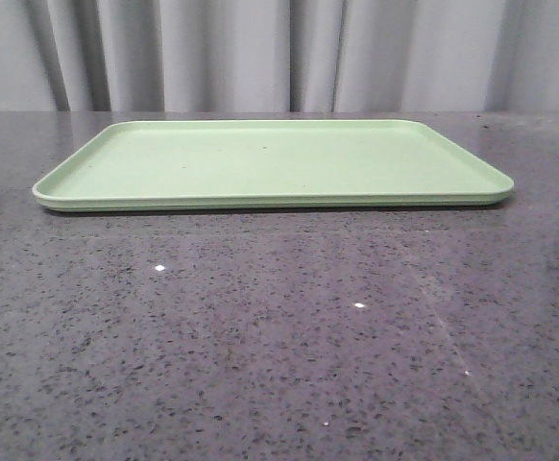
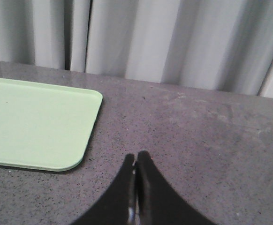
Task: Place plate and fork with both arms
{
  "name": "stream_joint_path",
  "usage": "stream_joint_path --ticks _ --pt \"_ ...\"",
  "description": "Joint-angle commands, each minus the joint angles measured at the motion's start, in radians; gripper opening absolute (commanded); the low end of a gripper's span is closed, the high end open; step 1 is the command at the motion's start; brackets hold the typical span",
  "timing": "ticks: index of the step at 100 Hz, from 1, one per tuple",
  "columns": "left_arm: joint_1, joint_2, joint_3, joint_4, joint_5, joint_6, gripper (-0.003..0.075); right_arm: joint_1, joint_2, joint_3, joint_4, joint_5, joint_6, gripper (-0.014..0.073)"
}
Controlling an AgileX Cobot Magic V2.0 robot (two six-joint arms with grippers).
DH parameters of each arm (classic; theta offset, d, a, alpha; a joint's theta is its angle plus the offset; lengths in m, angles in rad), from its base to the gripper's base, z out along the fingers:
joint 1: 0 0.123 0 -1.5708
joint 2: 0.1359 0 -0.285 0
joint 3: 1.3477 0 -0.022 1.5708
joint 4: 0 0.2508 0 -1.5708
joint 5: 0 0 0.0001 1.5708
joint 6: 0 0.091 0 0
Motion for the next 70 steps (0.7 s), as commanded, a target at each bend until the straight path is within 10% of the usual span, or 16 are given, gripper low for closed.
stream_joint_path --ticks 1,25,70 --pt "0.001 0.095 -0.149 -0.037 0.074 -0.012 -0.0020 -0.008 0.080 -0.144 0.002 0.068 -0.003 -0.0118" --pt "0.001 0.347 -0.408 -0.031 0.481 -0.006 -0.0020 -0.008 0.218 -0.371 0.026 0.350 -0.003 -0.0118" --pt "0.001 0.418 -0.433 -0.029 0.493 0.048 -0.0020 -0.008 0.244 -0.364 0.026 0.382 -0.003 -0.0118"
